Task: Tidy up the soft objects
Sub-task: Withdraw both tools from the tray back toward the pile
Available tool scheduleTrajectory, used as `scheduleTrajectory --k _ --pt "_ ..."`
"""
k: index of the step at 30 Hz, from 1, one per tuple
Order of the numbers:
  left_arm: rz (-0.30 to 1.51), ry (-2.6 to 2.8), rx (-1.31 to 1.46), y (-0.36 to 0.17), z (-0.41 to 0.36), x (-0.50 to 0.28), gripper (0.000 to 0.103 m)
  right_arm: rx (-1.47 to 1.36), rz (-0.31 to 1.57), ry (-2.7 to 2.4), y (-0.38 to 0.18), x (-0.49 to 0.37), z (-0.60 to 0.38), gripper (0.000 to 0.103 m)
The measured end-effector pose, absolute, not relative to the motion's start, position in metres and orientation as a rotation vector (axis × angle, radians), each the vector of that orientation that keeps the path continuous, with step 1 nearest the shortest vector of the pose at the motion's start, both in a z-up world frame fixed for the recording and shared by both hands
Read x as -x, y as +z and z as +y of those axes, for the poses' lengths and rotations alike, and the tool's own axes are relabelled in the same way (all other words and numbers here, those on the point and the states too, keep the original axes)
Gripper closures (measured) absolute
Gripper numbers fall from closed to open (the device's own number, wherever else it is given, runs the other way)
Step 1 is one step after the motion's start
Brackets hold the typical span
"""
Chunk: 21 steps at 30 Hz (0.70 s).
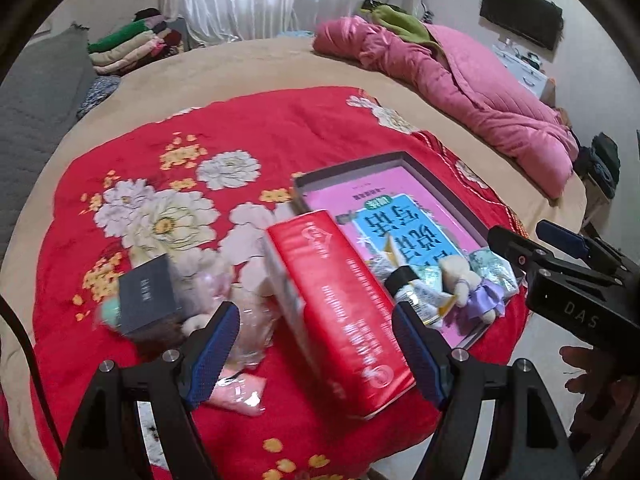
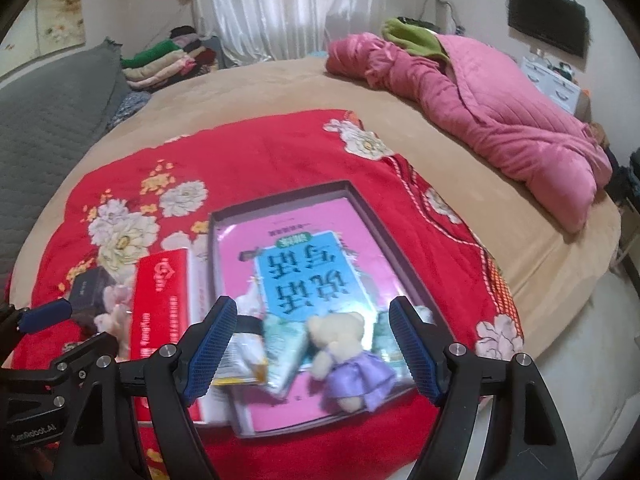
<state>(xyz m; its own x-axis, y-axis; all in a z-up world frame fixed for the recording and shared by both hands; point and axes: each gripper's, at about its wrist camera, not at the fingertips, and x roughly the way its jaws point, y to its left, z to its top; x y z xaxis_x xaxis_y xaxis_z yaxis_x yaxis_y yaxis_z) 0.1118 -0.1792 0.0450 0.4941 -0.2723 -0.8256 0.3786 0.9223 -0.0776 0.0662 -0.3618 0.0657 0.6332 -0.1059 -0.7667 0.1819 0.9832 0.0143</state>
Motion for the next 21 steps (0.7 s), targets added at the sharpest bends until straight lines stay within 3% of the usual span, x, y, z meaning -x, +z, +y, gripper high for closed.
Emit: scheduleTrajectory --k 21 --pt "0.941 -0.141 0.087 0.064 0.001 -0.121 0.025 0.036 0.840 0.000 0.086 -0.076 -0.248 0.023"
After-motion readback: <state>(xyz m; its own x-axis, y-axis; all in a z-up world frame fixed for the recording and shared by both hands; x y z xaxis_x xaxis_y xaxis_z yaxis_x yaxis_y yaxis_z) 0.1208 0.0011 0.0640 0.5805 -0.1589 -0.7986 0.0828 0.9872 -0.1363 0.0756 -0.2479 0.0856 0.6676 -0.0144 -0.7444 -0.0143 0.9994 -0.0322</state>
